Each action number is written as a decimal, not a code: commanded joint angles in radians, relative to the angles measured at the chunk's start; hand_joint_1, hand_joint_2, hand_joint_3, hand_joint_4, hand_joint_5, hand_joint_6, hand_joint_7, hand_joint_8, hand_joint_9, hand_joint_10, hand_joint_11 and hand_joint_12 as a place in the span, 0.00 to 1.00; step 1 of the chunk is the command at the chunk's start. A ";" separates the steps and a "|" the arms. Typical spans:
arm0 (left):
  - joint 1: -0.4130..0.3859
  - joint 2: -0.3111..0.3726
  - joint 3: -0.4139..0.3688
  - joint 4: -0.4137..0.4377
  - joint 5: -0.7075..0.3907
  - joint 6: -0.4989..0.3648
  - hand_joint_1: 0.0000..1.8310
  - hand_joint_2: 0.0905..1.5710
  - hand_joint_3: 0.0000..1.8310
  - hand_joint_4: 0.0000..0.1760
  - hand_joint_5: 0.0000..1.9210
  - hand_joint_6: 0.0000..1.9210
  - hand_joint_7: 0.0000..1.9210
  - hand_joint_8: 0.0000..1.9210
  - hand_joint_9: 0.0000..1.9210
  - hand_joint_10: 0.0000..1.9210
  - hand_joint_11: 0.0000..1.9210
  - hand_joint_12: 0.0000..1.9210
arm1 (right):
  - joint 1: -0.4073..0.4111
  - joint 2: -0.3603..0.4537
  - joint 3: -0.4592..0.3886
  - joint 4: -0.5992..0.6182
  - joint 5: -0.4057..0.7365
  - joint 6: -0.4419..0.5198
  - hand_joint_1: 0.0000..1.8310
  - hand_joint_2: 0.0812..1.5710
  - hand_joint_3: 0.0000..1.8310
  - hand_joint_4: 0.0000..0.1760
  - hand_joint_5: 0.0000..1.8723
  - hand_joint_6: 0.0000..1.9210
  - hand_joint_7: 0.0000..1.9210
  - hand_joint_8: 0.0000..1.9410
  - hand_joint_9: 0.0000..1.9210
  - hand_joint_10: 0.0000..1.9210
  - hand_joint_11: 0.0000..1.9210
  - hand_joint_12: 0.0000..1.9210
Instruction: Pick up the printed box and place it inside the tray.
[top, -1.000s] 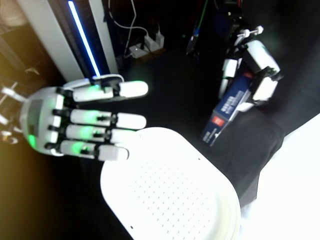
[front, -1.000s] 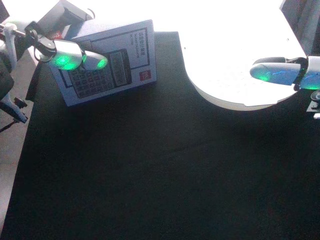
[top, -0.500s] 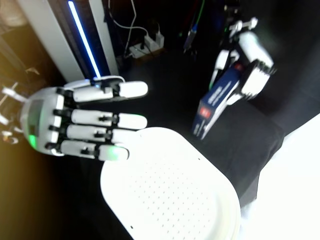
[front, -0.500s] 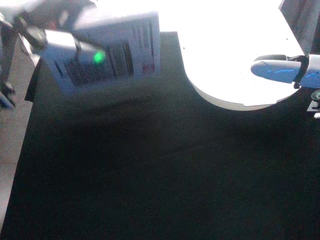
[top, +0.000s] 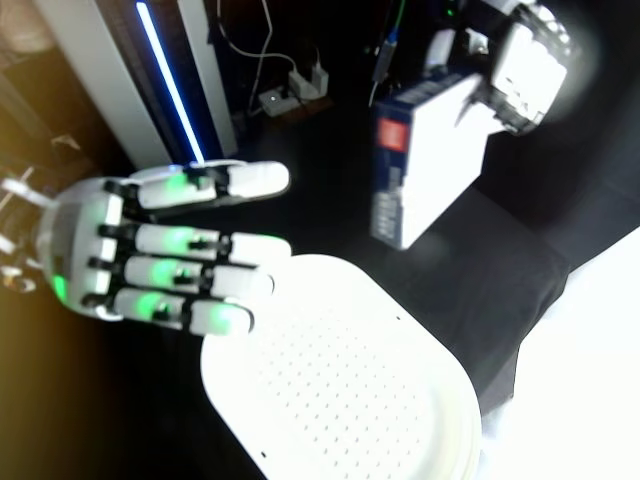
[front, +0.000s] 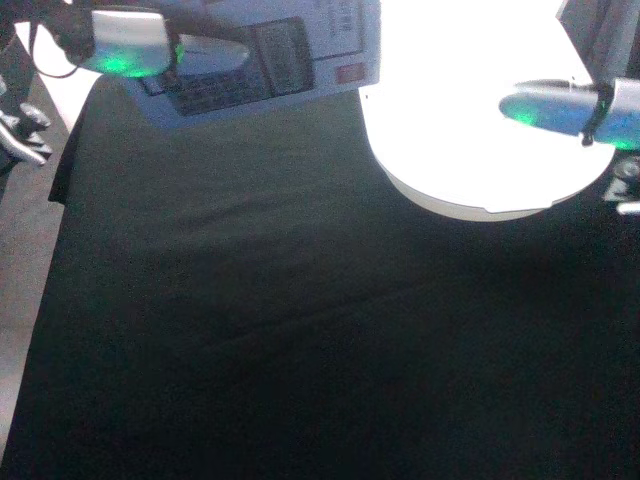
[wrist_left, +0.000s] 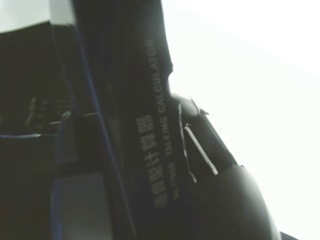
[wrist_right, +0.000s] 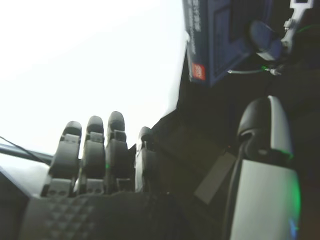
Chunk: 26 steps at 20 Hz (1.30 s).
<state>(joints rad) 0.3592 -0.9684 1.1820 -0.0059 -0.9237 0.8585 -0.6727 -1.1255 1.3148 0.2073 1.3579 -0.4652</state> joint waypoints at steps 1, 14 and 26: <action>-0.017 0.001 -0.003 -0.014 -0.147 0.009 0.70 0.66 0.00 0.00 0.53 0.37 0.59 0.51 0.63 0.62 0.58 0.80 | 0.021 -0.004 0.013 0.004 0.085 0.017 0.34 0.48 0.01 1.00 0.05 0.00 0.08 0.00 0.05 0.00 0.00 0.32; -0.042 -0.131 0.027 0.028 -0.149 0.012 0.65 0.66 0.00 0.00 0.56 0.43 0.64 0.56 0.66 0.71 0.60 0.88 | 0.084 -0.128 0.096 0.004 -0.014 0.066 0.38 0.39 0.00 1.00 0.02 0.00 0.09 0.00 0.09 0.00 0.00 0.41; -0.053 -0.186 0.048 0.042 -0.139 0.012 0.66 0.63 0.00 0.00 0.61 0.34 0.63 0.62 0.67 0.79 0.63 0.95 | 0.091 -0.153 0.101 -0.003 -0.014 0.066 0.70 0.65 0.00 0.00 0.53 0.38 0.65 0.36 0.75 0.15 0.60 0.55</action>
<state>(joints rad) 0.3214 -1.1572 1.2304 0.0475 -0.9363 0.8867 -0.5953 -1.2839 1.4128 0.1947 1.2369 -0.3904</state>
